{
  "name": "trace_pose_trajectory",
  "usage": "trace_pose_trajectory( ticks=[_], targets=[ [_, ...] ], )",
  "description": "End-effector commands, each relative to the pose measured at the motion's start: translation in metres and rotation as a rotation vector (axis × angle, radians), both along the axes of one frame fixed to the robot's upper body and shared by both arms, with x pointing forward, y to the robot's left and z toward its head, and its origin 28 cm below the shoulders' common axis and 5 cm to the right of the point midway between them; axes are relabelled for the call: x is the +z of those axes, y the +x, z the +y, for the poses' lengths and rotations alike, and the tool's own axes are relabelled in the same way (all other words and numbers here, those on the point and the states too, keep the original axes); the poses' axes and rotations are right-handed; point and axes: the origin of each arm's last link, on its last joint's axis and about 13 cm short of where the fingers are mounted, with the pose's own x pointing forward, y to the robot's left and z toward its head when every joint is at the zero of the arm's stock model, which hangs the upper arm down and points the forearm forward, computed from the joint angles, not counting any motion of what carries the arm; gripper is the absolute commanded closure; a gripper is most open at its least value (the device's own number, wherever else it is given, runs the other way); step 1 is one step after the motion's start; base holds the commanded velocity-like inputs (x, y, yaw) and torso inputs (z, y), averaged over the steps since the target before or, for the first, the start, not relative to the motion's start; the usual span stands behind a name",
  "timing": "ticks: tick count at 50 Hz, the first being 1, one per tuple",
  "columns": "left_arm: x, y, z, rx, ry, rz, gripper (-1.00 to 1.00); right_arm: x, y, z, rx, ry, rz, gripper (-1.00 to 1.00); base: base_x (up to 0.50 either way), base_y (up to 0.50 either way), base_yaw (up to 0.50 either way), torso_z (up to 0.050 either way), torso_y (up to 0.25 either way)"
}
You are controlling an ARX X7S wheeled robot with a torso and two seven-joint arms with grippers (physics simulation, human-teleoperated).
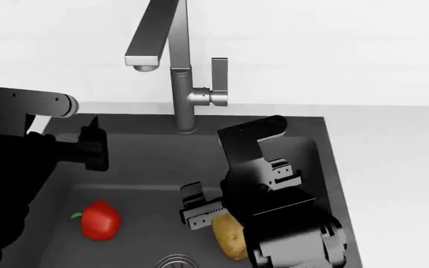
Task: Pick the vegetables from the sink and place them on the cutting board.
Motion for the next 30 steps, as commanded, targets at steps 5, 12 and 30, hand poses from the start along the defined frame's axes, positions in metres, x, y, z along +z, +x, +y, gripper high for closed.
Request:
trace_pose_trajectory(
  ticks=[5,12,30],
  targets=[
    [-0.002,-0.001,0.003,0.005,-0.005,0.002,-1.00,-0.016,-0.007,0.003,-0.003,-0.019,0.080,-1.00,0.00,0.00,0.00,0.000,0.000],
    [-0.001,-0.002,0.004,0.008,-0.003,0.000,-1.00,-0.030,-0.018,0.005,0.001,-0.024,0.101,-1.00,0.00,0.00,0.00,0.000,0.000],
    [-0.012,-0.001,0.002,0.002,-0.008,0.018,-1.00,-0.049,-0.003,0.006,-0.048,-0.066,0.145,-1.00,0.00,0.00,0.00,0.000,0.000]
  ],
)
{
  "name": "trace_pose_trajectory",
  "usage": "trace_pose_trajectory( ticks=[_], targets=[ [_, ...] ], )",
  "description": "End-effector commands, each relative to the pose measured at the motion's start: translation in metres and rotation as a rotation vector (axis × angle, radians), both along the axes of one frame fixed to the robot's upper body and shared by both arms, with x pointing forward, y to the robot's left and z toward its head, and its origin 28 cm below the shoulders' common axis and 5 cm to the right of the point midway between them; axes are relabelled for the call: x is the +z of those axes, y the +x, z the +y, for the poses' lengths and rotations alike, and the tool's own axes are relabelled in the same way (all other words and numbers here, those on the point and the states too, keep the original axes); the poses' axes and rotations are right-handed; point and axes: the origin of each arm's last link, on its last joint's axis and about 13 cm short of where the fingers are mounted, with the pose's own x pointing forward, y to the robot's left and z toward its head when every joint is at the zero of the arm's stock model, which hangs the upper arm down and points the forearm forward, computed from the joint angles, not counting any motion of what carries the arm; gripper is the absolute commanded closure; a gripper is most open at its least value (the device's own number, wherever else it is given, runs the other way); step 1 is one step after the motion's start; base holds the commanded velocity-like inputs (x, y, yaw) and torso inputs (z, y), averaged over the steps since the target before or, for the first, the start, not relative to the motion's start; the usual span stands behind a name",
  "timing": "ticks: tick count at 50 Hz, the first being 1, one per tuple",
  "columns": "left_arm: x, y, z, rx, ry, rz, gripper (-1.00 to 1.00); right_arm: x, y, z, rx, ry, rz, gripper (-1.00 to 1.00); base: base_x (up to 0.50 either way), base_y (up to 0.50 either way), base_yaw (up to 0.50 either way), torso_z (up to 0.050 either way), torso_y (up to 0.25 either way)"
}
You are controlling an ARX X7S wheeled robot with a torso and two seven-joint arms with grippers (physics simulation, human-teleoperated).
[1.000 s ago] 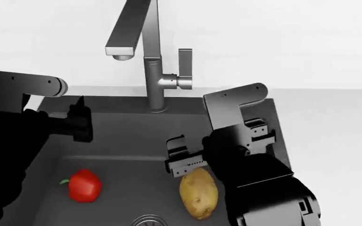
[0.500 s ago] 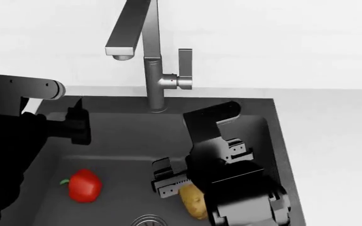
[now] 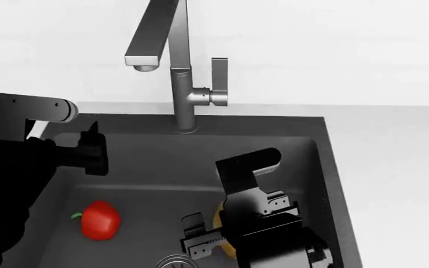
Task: Pick the vegetables from the sink and place them on the cutting board.
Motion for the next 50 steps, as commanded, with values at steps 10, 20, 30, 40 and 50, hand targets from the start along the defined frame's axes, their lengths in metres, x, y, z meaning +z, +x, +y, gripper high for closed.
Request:
trace_pose_trajectory(
  ticks=[10,20,30,40,50],
  targets=[
    [-0.008,0.000,0.001,0.001,-0.001,0.015,-1.00,-0.022,0.006,-0.001,-0.039,-0.056,0.050,-1.00,0.00,0.00,0.00,0.000,0.000],
    [-0.009,0.000,0.001,-0.001,0.001,0.017,-1.00,-0.019,0.005,0.002,-0.012,-0.071,0.028,1.00,0.00,0.00,0.00,0.000,0.000],
    [-0.007,-0.001,0.000,-0.003,0.000,0.014,-1.00,0.007,0.002,0.003,-0.004,-0.067,-0.050,1.00,0.00,0.00,0.00,0.000,0.000],
    [-0.004,-0.004,-0.003,-0.017,0.008,0.015,-1.00,0.067,-0.022,-0.002,0.022,0.002,-0.205,1.00,0.00,0.00,0.00,0.000,0.000],
    [-0.009,-0.010,-0.004,-0.038,0.018,0.041,-1.00,0.136,-0.046,-0.017,-0.023,0.134,-0.353,1.00,0.00,0.00,0.00,0.000,0.000]
  ],
)
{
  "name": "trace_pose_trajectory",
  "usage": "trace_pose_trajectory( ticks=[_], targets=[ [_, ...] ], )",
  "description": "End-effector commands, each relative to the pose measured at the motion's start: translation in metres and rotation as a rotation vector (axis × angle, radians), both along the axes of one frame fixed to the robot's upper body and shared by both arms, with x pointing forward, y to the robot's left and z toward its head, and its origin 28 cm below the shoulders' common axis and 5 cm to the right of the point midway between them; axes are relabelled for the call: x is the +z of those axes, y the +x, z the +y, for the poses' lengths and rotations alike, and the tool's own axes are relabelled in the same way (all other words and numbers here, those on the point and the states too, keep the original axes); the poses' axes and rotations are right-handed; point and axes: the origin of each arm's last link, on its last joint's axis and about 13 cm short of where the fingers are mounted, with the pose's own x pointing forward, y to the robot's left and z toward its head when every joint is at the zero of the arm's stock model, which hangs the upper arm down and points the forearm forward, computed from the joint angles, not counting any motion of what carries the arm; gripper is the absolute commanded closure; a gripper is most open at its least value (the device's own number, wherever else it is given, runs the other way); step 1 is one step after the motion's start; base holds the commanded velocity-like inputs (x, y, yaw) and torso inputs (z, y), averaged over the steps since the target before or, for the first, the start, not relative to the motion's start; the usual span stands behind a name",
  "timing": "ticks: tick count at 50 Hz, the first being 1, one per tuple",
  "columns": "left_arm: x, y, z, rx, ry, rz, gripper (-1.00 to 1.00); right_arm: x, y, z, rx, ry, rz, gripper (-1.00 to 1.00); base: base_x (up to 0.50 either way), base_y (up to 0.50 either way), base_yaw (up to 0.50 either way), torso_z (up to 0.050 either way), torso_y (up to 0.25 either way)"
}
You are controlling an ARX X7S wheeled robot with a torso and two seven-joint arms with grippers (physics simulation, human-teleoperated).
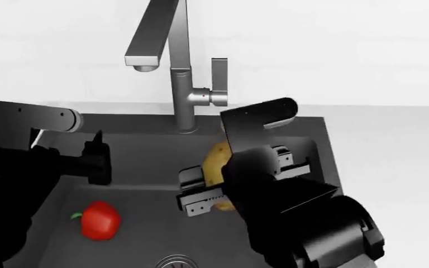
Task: Pick the vegetables from the sink and place them on the cutting board.
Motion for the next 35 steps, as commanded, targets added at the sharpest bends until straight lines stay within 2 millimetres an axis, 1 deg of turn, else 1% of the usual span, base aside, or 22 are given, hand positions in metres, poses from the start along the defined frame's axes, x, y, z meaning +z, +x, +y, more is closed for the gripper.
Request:
trace_pose_trajectory(
  ticks=[1,4,6,9,12,18,21,26,29,31,35],
  targets=[
    [-0.003,-0.006,-0.001,-0.020,0.009,0.018,-1.00,0.065,-0.031,-0.015,0.005,0.087,-0.160,1.00,0.00,0.00,0.00,0.000,0.000],
    [-0.003,-0.006,-0.002,-0.025,0.010,0.021,-1.00,0.076,-0.034,-0.022,-0.017,0.113,-0.212,1.00,0.00,0.00,0.00,0.000,0.000],
    [-0.003,-0.007,-0.006,-0.046,0.015,0.026,-1.00,0.086,-0.035,-0.031,-0.054,0.120,-0.241,1.00,0.00,0.00,0.00,0.000,0.000],
    [-0.002,-0.009,-0.007,-0.063,0.018,0.032,-1.00,0.094,-0.035,-0.038,-0.082,0.130,-0.261,1.00,0.00,0.00,0.00,0.000,0.000],
    [0.002,-0.005,-0.013,-0.081,0.023,0.037,-1.00,0.101,-0.037,-0.045,-0.106,0.136,-0.275,1.00,0.00,0.00,0.00,0.000,0.000],
    [0.007,-0.001,-0.025,-0.161,0.077,0.067,-1.00,0.104,-0.042,-0.052,-0.122,0.136,-0.285,1.00,0.00,0.00,0.00,0.000,0.000],
    [0.005,-0.003,-0.032,-0.190,0.094,0.103,-1.00,0.104,-0.044,-0.055,-0.131,0.137,-0.288,1.00,0.00,0.00,0.00,0.000,0.000],
    [-0.012,-0.003,-0.039,-0.234,0.236,0.162,-1.00,0.106,-0.049,-0.057,-0.135,0.128,-0.291,1.00,0.00,0.00,0.00,0.000,0.000],
    [-0.017,-0.005,-0.041,-0.239,0.293,0.193,-1.00,0.107,-0.051,-0.058,-0.138,0.128,-0.291,1.00,0.00,0.00,0.00,0.000,0.000],
    [-0.019,-0.005,-0.042,-0.241,0.322,0.222,-1.00,0.107,-0.051,-0.059,-0.142,0.131,-0.292,1.00,0.00,0.00,0.00,0.000,0.000],
    [-0.022,-0.003,-0.039,-0.227,0.325,0.267,-1.00,0.107,-0.053,-0.060,-0.142,0.133,-0.294,1.00,0.00,0.00,0.00,0.000,0.000]
  ],
)
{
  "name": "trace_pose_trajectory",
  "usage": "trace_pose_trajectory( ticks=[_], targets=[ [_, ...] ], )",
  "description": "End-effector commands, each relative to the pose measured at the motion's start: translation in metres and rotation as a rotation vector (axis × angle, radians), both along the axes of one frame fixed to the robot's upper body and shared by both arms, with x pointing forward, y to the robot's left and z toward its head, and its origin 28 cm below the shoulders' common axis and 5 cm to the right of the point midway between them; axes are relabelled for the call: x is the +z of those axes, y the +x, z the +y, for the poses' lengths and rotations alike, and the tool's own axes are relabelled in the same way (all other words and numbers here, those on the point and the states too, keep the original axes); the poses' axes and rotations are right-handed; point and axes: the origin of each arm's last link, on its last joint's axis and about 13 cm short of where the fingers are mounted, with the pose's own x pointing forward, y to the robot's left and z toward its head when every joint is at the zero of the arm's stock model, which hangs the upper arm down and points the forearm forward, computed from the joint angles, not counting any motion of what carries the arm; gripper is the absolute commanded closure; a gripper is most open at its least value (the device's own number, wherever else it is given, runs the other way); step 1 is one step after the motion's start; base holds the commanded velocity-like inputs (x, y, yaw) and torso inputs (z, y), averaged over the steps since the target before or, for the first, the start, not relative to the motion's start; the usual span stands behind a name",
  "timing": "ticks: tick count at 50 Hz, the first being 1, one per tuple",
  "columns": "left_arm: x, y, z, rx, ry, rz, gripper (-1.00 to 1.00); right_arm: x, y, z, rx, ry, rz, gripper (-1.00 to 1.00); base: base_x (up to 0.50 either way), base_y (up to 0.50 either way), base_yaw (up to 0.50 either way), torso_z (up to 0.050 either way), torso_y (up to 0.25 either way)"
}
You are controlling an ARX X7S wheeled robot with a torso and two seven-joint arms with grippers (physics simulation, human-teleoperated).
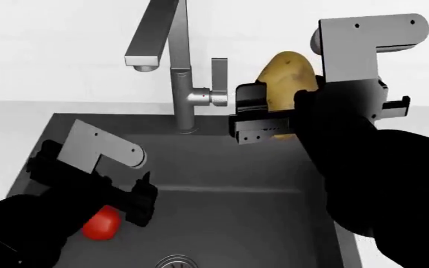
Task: Pick the vegetables from the sink and place them on the cutting board.
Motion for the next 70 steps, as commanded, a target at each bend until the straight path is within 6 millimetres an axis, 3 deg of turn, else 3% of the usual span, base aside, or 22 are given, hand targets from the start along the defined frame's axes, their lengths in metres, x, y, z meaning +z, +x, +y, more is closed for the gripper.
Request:
trace_pose_trajectory(
  ticks=[1,30,70],
  targets=[
    [-0.013,0.002,-0.003,-0.023,0.132,0.101,-1.00,0.006,-0.008,-0.008,-0.016,-0.003,-0.023,1.00,0.00,0.00,0.00,0.000,0.000],
    [-0.041,0.016,-0.002,-0.029,0.156,0.250,-1.00,-0.011,-0.009,-0.006,0.003,0.014,0.019,1.00,0.00,0.00,0.00,0.000,0.000],
    [-0.081,0.036,0.021,0.119,0.256,0.310,-1.00,-0.023,-0.012,-0.004,0.033,0.018,0.054,1.00,0.00,0.00,0.00,0.000,0.000]
  ],
)
